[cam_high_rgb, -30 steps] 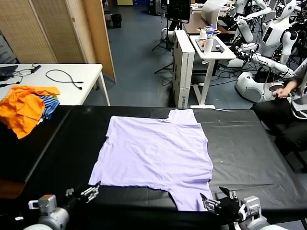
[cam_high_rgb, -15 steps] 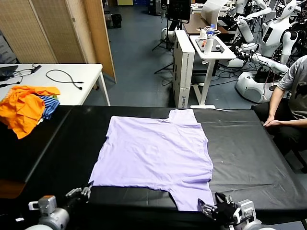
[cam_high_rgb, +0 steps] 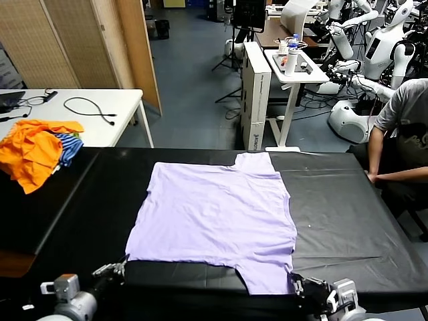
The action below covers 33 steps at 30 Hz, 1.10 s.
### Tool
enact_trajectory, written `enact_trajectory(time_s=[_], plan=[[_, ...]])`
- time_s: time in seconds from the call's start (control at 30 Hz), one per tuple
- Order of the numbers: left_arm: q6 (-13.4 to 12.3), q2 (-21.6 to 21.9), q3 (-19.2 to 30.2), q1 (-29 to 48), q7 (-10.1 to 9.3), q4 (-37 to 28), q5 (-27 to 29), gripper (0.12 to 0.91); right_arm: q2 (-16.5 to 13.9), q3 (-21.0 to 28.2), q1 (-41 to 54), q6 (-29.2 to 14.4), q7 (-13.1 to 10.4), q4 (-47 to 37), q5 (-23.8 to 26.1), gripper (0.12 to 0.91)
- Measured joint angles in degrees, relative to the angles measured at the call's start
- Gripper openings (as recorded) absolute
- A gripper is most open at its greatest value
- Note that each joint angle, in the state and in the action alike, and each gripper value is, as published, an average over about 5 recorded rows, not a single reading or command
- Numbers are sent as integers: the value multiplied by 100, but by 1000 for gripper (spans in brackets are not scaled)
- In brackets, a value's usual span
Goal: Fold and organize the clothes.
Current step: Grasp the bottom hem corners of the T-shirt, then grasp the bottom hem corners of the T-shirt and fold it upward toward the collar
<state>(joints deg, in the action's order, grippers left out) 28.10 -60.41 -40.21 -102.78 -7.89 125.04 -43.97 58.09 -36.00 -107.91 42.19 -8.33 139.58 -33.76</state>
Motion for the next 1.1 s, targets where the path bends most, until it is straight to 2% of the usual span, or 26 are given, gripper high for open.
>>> enact_trajectory(time_s=[0.2,0.43,0.7,1.1], plan=[[-13,26,-244,-320,16,240,-61,147,126,-42,-340,0,-69,311,-81,139],[-115,-73,-455,-391,17,400,-75,147,54,-271,-104,-26,-40,382,-648,139],[-160,-229,-331,167,-22,231,-88,147,-196,-311,663,-414,-94,128,-1172,139],[-189,-289,-35,1186,-54,-151,-67,147,-422,299,2129,-730,-125,-761,-1187,139]])
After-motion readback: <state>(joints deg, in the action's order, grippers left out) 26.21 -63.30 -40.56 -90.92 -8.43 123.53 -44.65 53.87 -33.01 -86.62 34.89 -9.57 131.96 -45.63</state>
